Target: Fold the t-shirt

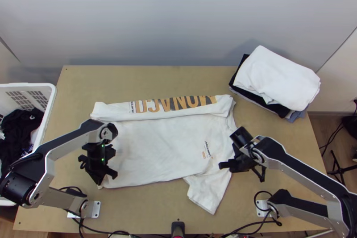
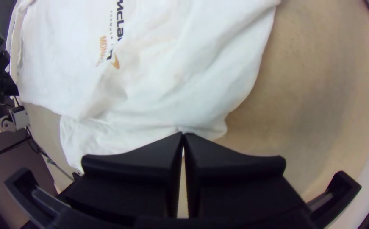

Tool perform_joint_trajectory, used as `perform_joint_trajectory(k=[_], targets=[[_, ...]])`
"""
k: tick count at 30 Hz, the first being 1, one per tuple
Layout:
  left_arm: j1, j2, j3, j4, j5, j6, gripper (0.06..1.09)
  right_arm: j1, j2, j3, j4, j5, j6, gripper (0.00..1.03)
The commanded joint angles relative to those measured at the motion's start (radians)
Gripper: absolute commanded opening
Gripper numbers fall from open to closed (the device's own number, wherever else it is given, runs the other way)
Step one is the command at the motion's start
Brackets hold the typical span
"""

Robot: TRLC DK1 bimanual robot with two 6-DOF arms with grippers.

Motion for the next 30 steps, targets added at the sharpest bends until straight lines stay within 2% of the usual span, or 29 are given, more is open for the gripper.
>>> perform_joint_trajectory(k=[1,7,17,24,30], targets=[[0.107,0.006,0.015,0.015,-0.011,0.063,0.10,-0.073,-0.057,-0.005,0.000,0.019,-0.070,0.03],[0.190,0.006,0.019,0.025,-0.013,0.111,0.10,-0.130,-0.091,-0.012,-0.022,0.028,-0.112,0.03],[0.272,0.018,0.050,0.052,-0.031,0.148,0.10,-0.159,-0.128,-0.014,-0.039,0.048,-0.169,0.03],[0.276,0.015,0.194,-0.009,-0.030,0.125,0.10,-0.116,-0.134,0.195,-0.135,0.043,-0.170,0.03],[0.282,0.024,0.319,-0.023,-0.030,0.103,0.10,-0.076,-0.123,0.390,-0.250,0.002,-0.219,0.03]])
